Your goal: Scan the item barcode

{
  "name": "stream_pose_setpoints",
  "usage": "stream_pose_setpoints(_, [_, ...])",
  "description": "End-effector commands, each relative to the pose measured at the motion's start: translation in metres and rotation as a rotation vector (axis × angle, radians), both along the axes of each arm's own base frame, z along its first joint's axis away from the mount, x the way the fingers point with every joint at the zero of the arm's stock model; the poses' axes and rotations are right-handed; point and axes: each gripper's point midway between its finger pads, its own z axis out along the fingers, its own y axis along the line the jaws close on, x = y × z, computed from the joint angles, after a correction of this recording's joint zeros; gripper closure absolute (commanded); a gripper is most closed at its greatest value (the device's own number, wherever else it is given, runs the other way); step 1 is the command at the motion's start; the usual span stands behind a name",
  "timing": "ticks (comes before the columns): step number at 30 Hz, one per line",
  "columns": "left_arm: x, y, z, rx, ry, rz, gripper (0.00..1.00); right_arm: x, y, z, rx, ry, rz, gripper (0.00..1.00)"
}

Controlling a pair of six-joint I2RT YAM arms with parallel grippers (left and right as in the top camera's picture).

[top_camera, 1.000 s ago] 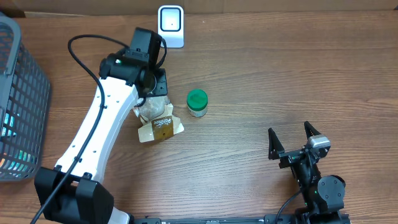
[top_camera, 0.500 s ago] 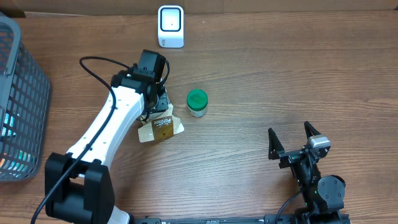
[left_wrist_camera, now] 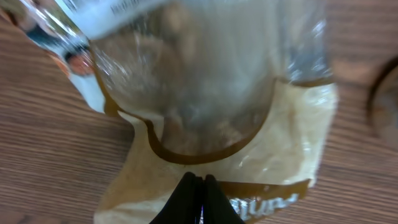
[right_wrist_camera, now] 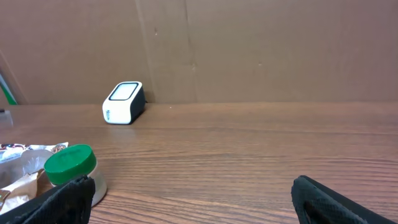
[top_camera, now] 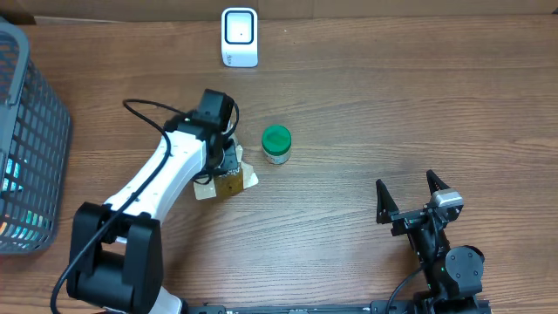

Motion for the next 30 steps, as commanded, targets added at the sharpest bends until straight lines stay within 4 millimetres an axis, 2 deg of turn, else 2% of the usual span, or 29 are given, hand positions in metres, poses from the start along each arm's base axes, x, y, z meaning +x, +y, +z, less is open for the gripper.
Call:
stream_pose_setpoints(1, [-0.014, 0.0, -0.018, -0.017, 0.055, 0.001, 0.96, 0.0, -0.002, -0.002, 0.004, -0.001, -0.009, 0.0])
stream_pose_setpoints(12, [-0.023, 0.001, -0.052, -0.029, 0.022, -0.007, 0.96, 0.0, -0.002, -0.002, 0.004, -0.001, -0.009, 0.0])
stream_pose_setpoints(15, [-0.03, 0.003, -0.066, -0.026, 0.033, -0.008, 0.96, 0.0, -0.002, -0.002, 0.004, -0.001, -0.009, 0.0])
stream_pose_setpoints(18, [-0.032, 0.004, -0.069, -0.02, 0.046, -0.027, 0.96, 0.0, -0.002, -0.002, 0.004, -0.001, -0.009, 0.0])
stream_pose_setpoints(21, [-0.026, 0.002, -0.065, -0.025, 0.027, -0.027, 0.96, 0.0, -0.002, -0.002, 0.004, -0.001, -0.009, 0.0])
stream_pose_setpoints(24, [-0.01, -0.003, -0.051, -0.032, -0.005, -0.057, 0.96, 0.0, -0.002, -0.002, 0.004, -0.001, -0.009, 0.0])
stream_pose_setpoints(30, [0.03, -0.014, 0.003, -0.035, -0.075, -0.114, 0.96, 0.0, -0.002, -0.002, 0.004, -0.001, -0.009, 0.0])
